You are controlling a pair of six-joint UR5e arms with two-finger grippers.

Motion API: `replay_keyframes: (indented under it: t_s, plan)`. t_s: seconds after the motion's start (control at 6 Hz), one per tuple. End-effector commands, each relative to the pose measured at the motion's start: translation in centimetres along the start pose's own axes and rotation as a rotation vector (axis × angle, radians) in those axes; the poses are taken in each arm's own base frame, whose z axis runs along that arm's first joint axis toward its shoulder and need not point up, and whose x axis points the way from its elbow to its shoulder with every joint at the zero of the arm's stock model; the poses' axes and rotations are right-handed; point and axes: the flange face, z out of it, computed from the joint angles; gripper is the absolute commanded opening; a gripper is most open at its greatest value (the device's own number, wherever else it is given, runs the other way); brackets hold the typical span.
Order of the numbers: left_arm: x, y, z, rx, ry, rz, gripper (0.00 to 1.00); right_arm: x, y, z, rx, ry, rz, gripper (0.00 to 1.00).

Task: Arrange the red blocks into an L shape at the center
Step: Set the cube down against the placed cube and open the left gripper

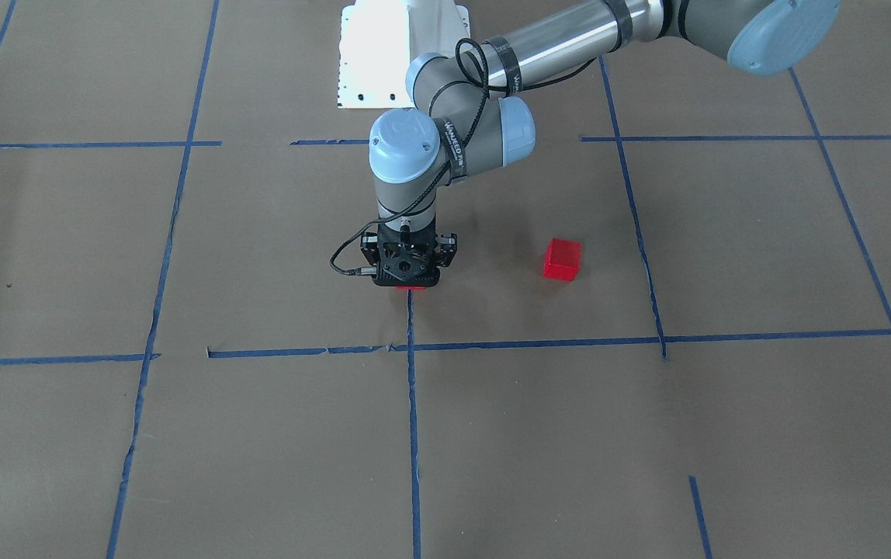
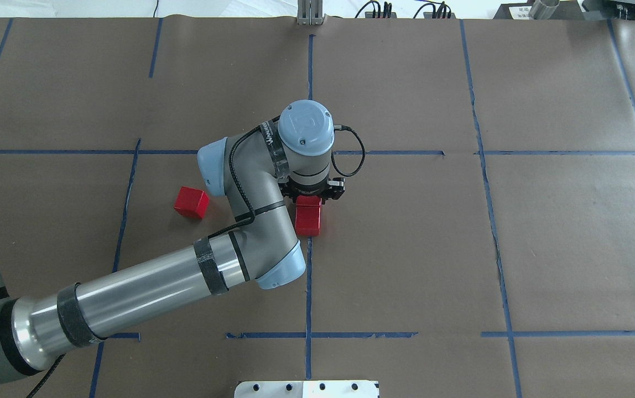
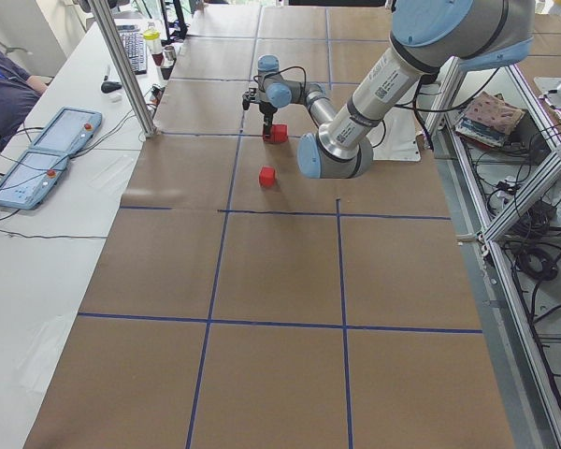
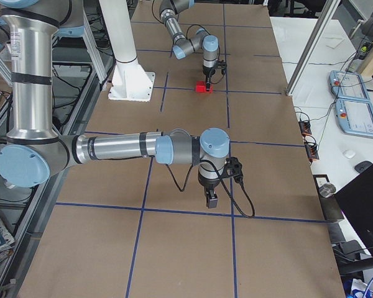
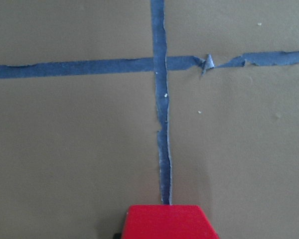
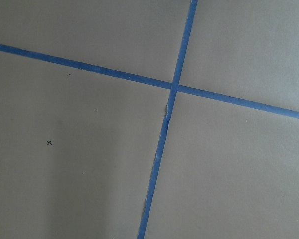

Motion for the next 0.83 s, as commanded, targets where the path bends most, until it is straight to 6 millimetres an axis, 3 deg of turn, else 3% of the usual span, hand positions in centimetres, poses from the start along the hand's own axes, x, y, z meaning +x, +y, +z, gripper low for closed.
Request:
replay_keyframes:
  t_s: [0.0,0.33,0.5,0.67]
  plan:
    - [0.0,0.1,0.0,-0.014,0.006,0.002,0.76,0.0,0.0,-0.1,0.001,0.0,-0.001,1.0]
    - [-0.5,-0.7,-1.1,-0.039,0.029,0.006,0.99,-0.1,-0.2,-0.2,0.003,0.001,-0.003,1.0]
    - [-2.7,-3.8,-4.2,-0.084,0.083,-0.033,0.99,-0.1,-0.2,-0.2,0.003,0.001,-0.003,1.0]
    - [-7.1,-5.1,-6.1,-0.078,0.095,0.005,0.99,-0.1,-0.2,-0.2,0.003,0.001,-0.003,1.0]
